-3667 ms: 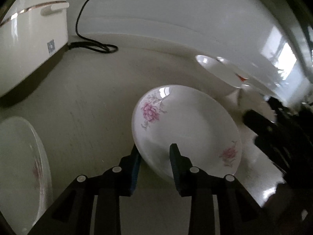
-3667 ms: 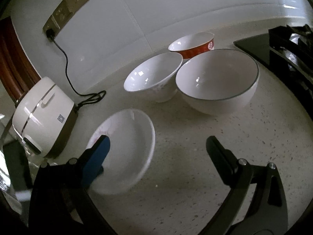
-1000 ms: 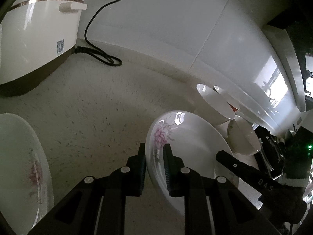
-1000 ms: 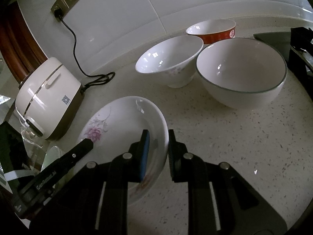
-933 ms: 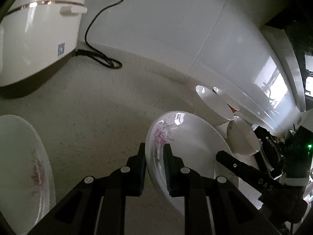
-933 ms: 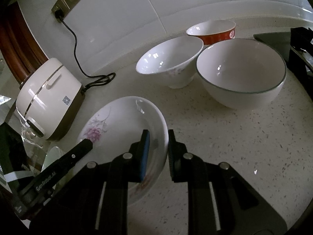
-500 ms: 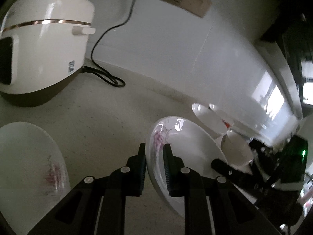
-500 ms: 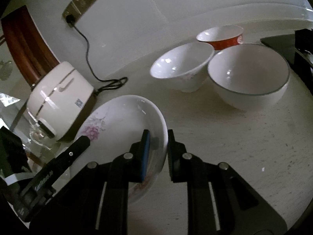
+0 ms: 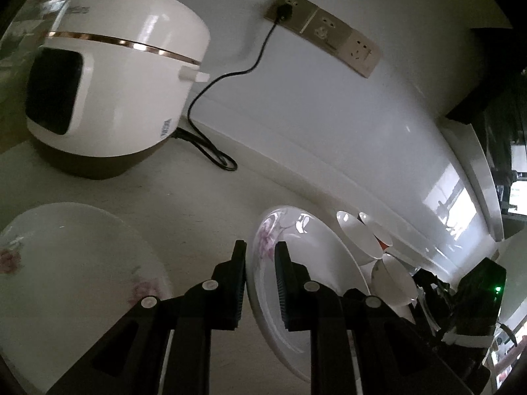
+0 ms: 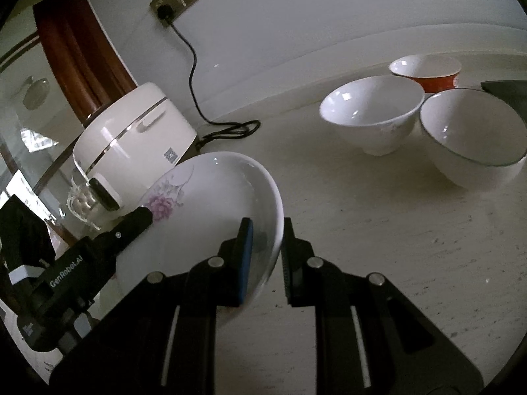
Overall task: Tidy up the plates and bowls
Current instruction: 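Carry the pinched plate with both tools over the plate stack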
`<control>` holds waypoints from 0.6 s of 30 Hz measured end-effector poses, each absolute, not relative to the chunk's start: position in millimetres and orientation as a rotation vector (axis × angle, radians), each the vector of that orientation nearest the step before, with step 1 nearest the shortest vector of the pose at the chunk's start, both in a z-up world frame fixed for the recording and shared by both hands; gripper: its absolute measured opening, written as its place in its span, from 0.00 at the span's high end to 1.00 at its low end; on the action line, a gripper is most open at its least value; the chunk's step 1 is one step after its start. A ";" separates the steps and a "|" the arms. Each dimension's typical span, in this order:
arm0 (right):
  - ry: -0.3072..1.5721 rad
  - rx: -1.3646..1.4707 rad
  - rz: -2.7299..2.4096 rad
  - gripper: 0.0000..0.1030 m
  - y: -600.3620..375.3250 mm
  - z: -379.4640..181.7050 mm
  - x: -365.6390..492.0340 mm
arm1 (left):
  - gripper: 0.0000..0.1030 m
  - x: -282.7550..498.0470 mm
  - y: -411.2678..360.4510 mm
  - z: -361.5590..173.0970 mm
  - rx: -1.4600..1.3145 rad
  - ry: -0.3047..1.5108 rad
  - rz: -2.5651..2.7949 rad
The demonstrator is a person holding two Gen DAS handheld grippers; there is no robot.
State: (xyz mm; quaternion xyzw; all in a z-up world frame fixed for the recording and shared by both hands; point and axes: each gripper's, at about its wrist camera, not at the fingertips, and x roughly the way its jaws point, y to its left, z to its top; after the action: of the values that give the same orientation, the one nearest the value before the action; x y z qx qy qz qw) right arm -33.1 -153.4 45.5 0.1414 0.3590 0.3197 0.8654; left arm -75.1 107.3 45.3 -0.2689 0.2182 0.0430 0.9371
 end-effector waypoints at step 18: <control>0.717 0.250 0.771 0.80 -108.8 54.2 -47.3 | 0.83 -121.3 144.4 43.6 -0.561 0.380 0.155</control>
State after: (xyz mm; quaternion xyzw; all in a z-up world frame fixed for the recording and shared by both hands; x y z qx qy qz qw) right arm -47.3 -108.8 54.2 0.1189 0.3410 0.3670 0.8572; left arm -121.3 144.4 43.6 -0.2751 0.1862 0.0758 0.9402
